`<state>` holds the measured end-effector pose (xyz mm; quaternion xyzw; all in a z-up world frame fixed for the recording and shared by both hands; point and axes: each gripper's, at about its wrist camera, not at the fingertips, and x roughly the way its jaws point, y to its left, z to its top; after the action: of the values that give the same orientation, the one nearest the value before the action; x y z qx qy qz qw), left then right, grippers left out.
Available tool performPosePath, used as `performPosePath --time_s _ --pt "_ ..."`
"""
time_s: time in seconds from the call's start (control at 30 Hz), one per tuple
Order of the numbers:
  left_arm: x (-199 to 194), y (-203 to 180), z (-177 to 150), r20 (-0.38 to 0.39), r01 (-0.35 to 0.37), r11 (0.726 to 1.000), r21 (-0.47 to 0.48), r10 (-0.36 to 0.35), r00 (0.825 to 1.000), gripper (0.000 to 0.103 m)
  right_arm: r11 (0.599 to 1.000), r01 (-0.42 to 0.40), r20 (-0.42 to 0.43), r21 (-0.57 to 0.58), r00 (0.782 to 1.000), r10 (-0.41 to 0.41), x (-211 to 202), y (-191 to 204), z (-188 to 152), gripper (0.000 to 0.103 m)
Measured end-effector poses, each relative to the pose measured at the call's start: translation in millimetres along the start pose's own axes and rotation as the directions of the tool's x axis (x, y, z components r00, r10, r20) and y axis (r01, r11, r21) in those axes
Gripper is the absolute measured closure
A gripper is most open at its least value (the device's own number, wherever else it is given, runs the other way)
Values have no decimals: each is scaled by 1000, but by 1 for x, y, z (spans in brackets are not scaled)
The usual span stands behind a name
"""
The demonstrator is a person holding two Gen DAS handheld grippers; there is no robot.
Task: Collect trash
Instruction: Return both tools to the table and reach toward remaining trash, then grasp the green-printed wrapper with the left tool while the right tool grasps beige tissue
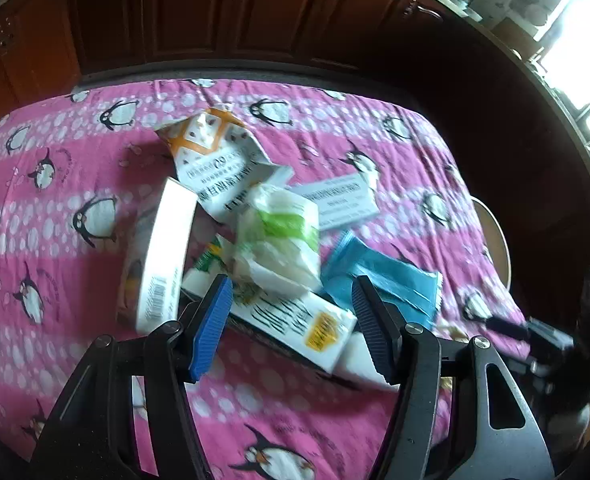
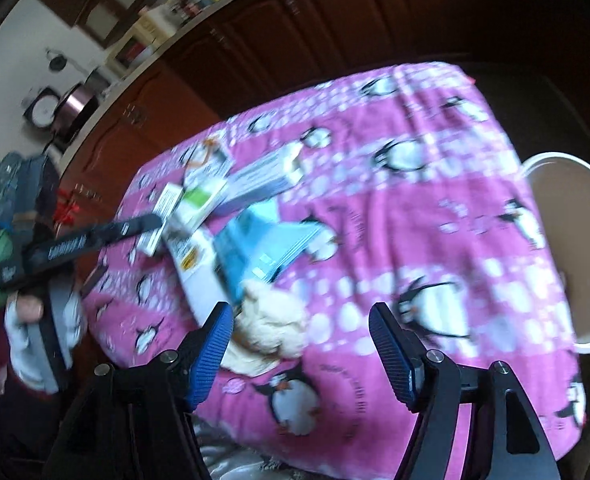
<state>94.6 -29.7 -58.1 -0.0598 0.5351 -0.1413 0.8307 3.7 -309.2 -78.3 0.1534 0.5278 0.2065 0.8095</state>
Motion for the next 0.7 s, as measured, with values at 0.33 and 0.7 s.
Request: performPosePath --time_s 0.33,0.7 --pt "41 -8 20 -19 -89 995 39 90 996 44 999 -37 -50 38 998 39 36 -1 -3 40" --pt "29 -19 18 2 -67 990 120 67 998 76 997 -76 15 -4 997 76 8 -4 -4 77"
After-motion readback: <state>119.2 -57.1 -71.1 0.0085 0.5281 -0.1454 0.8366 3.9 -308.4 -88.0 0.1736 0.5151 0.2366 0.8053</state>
